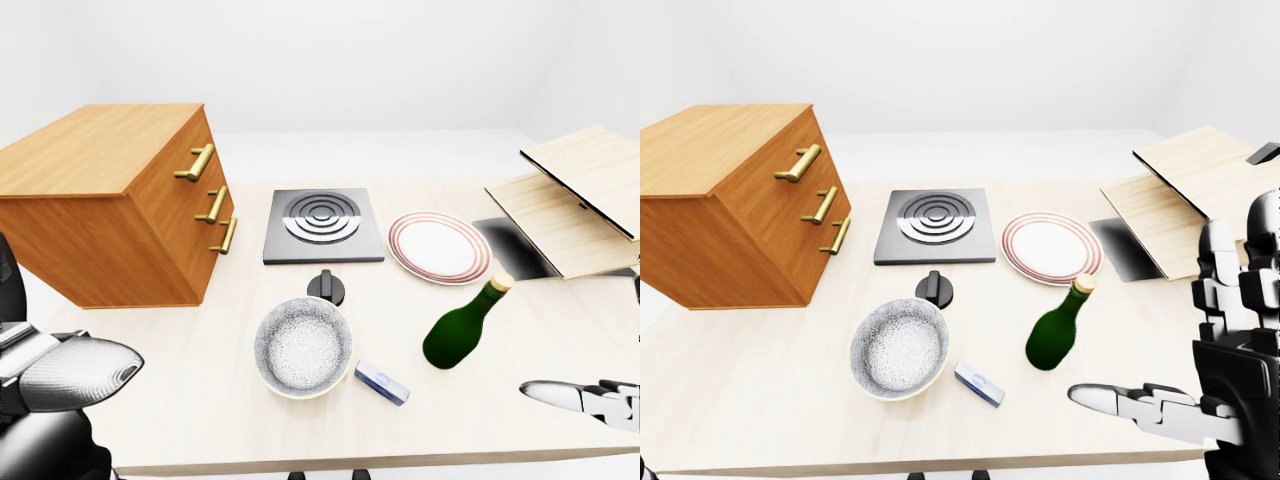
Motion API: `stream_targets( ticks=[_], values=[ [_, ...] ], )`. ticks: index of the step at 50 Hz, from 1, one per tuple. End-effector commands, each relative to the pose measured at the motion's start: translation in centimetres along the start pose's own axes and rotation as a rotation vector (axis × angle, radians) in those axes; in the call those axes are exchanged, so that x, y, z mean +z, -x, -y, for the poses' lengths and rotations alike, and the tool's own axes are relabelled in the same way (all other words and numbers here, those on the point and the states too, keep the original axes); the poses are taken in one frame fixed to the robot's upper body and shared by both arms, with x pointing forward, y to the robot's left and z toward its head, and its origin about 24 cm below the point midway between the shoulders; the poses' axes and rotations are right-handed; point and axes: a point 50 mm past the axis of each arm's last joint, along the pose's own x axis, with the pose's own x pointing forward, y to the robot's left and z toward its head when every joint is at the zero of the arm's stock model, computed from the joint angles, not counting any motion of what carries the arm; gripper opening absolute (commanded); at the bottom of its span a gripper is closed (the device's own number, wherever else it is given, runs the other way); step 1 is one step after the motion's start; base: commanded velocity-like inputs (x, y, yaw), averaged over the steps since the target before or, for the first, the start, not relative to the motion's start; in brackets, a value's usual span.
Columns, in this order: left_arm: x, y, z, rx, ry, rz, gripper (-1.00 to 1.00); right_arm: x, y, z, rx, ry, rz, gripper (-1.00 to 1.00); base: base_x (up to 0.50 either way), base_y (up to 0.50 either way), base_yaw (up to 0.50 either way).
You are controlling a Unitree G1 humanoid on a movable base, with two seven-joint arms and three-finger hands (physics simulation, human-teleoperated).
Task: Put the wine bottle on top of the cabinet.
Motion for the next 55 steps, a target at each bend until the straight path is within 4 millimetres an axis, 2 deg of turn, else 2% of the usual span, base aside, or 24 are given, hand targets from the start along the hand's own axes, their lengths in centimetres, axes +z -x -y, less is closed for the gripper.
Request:
stream_targets(
  ticks=[1, 8, 11, 15, 27, 52, 53, 55],
  values=[
    [-0.1, 0.1, 0.0, -0.001, -0.004, -0.011, 1.00, -0.5, 0.9, -0.1, -0.016, -0.044, -0.040, 1.00, 0.00, 0.00, 0.00],
    [-0.2, 0.2, 0.1, -0.006, -0.012, -0.008, 1.00, -0.6, 0.9, -0.3, -0.016, -0.015, -0.012, 1.00, 0.00, 0.00, 0.00],
    [0.4, -0.5, 0.0, 0.008, 0.031, 0.026, 1.00, -0.6, 0.9, -0.3, -0.015, 0.001, -0.005, 1.00, 0.00, 0.00, 0.00],
    [-0.2, 0.2, 0.1, -0.005, -0.010, -0.014, 1.00, -0.7, 0.9, -0.5, -0.014, 0.021, 0.004, 1.00, 0.00, 0.00, 0.00],
    [-0.1, 0.2, 0.1, -0.015, -0.030, 0.003, 1.00, -1.1, 0.9, -1.0, -0.008, 0.079, -0.007, 1.00, 0.00, 0.00, 0.00],
    [-0.3, 0.4, 0.3, -0.026, -0.056, 0.006, 1.00, -4.5, 0.8, -1.5, -0.015, -0.002, -0.135, 1.00, 0.00, 0.00, 0.00],
    [0.1, -0.1, 0.3, -0.019, -0.028, 0.034, 1.00, -4.7, 0.9, -1.5, -0.015, -0.007, -0.143, 1.00, 0.00, 0.00, 0.00],
    [-0.4, 0.4, 0.3, -0.023, -0.046, -0.003, 1.00, -5.2, 1.0, -1.5, -0.018, -0.017, -0.161, 1.00, 0.00, 0.00, 0.00]
  ],
)
